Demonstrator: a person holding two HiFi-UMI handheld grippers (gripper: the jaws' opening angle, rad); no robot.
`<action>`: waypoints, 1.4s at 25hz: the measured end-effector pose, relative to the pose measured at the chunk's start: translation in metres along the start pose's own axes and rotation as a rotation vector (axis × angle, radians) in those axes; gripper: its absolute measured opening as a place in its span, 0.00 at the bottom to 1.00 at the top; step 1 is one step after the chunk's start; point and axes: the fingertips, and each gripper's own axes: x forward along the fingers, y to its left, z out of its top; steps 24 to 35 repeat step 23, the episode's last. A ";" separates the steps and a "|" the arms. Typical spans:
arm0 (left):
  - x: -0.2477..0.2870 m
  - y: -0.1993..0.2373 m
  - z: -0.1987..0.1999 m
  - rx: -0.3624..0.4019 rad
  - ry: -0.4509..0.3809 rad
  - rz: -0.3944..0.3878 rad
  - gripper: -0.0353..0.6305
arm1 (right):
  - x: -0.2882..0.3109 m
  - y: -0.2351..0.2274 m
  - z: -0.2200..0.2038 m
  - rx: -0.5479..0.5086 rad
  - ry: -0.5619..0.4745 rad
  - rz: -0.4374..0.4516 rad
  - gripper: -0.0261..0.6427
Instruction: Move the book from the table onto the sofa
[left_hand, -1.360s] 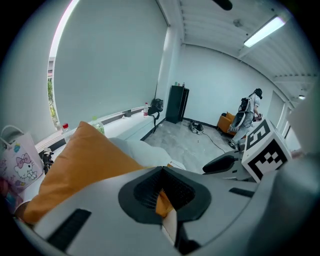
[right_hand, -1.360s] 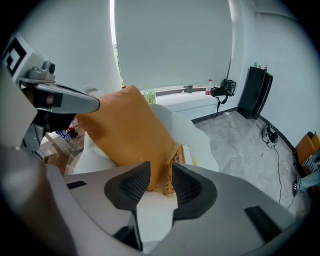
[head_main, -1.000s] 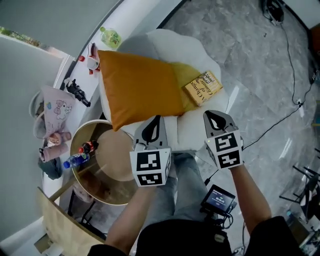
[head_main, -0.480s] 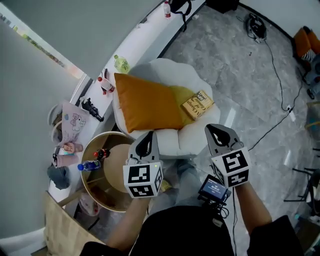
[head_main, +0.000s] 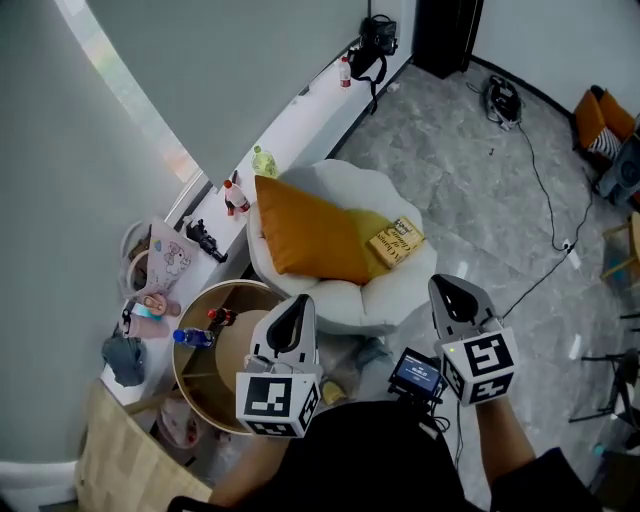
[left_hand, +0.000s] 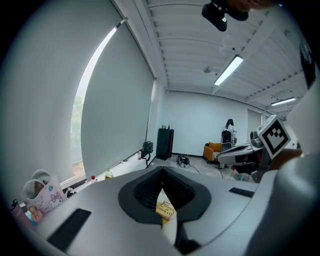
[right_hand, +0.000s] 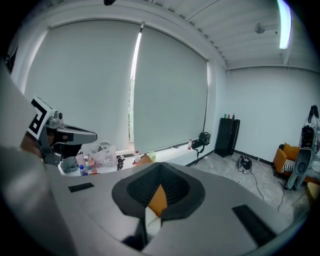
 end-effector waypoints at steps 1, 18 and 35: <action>-0.010 -0.002 0.003 0.000 -0.011 -0.005 0.07 | -0.007 0.004 0.001 0.005 -0.008 -0.003 0.06; -0.073 -0.010 0.011 0.043 -0.067 -0.036 0.07 | -0.061 0.035 0.020 -0.028 -0.093 -0.045 0.06; -0.071 -0.013 0.020 0.056 -0.085 -0.041 0.07 | -0.062 0.030 0.023 -0.042 -0.093 -0.052 0.06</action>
